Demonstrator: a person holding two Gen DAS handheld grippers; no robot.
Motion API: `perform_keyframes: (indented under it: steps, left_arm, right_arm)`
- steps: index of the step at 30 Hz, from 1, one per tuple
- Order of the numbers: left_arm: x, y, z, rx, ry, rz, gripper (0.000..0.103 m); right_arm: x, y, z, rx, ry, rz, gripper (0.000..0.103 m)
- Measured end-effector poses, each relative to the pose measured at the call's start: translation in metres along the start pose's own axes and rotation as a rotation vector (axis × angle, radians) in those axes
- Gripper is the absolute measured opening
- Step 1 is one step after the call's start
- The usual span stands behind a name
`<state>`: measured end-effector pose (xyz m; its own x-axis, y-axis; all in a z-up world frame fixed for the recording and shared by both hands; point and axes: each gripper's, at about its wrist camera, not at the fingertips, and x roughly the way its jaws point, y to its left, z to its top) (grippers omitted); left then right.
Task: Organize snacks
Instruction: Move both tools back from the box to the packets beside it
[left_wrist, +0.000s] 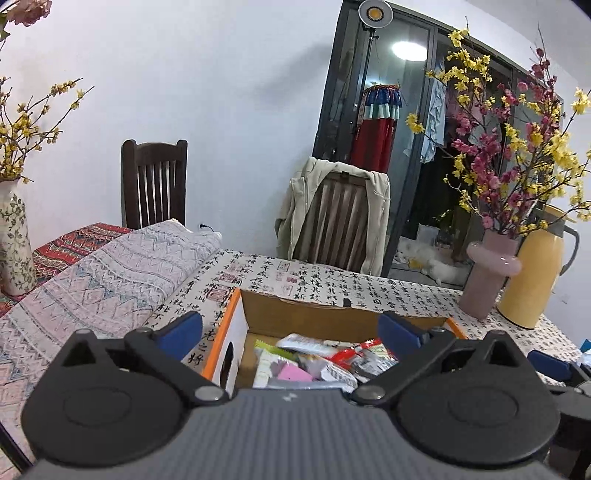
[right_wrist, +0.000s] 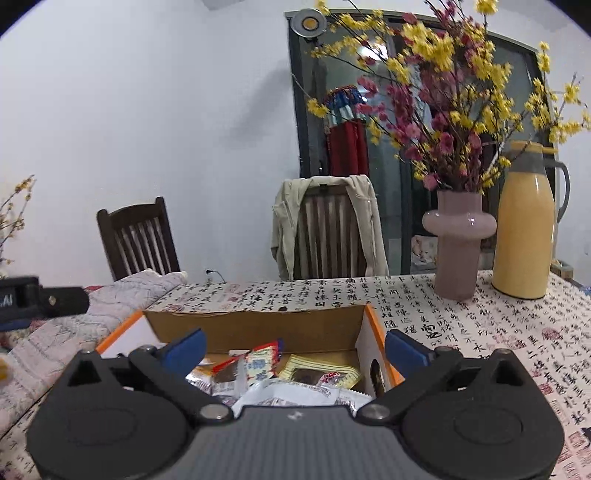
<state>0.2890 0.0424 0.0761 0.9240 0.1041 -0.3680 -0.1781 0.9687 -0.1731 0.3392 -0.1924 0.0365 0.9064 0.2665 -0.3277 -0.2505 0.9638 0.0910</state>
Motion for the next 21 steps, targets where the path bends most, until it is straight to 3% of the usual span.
perform_keyframes:
  steps: [12,21]
  left_arm:
    - [-0.036,0.018,-0.028,0.038,0.079,0.03,0.103]
    - [-0.037,0.045,-0.075,0.065,0.183,0.073,0.103]
  right_arm:
    - [-0.045,-0.003,-0.037,-0.078,0.102,0.012,0.103]
    - [-0.056,-0.022,-0.07,-0.016,0.161,-0.003,0.103]
